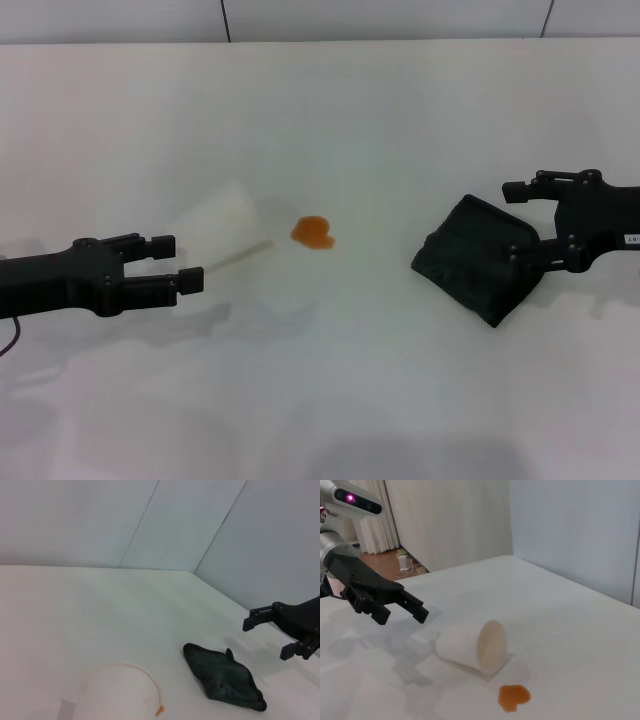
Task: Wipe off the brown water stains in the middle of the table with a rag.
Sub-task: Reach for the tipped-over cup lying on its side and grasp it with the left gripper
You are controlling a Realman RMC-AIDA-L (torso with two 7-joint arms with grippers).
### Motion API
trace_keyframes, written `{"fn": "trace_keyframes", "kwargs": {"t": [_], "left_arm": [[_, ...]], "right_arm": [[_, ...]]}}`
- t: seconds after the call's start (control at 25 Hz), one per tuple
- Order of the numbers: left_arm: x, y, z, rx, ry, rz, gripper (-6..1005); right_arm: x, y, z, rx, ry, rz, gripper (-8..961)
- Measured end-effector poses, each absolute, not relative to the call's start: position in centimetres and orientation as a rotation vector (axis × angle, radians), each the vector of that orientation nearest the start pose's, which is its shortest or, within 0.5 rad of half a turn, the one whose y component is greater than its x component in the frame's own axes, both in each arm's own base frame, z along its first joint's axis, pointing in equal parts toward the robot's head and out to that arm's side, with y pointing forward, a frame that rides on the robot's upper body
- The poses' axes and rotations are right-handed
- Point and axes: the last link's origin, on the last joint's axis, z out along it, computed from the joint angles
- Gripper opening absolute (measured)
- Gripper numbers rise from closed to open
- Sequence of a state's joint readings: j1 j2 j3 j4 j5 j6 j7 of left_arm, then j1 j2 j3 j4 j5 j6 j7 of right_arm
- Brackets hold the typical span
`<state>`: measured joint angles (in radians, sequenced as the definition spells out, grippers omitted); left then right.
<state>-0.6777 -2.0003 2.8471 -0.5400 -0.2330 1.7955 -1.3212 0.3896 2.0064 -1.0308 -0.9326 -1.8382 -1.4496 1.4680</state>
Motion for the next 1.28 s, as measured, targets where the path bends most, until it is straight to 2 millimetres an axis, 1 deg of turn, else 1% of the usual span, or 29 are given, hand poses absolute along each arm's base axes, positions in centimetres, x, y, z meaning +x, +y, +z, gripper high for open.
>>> {"fn": "trace_keyframes", "kwargs": {"t": [0.96,1.08,1.2,1.28], "left_arm": [[-31.0,29.9,2.7,-2.687,-1.001,-0.698,870],[-30.7,30.0,2.7,-2.691,-1.011,-0.711,869],[-30.3,30.4,3.5,-2.701,-1.049,-0.707,869],[-30.1,30.8,4.8,-2.685,-1.089,-0.680,868]], "right_arm": [[26.2,33.3,2.9,-2.730,0.430,0.453,857],[26.2,33.3,2.9,-2.730,0.430,0.453,857],[26.2,33.3,2.9,-2.730,0.431,0.453,857],[26.2,33.3,3.0,-2.729,0.431,0.453,857]]}}
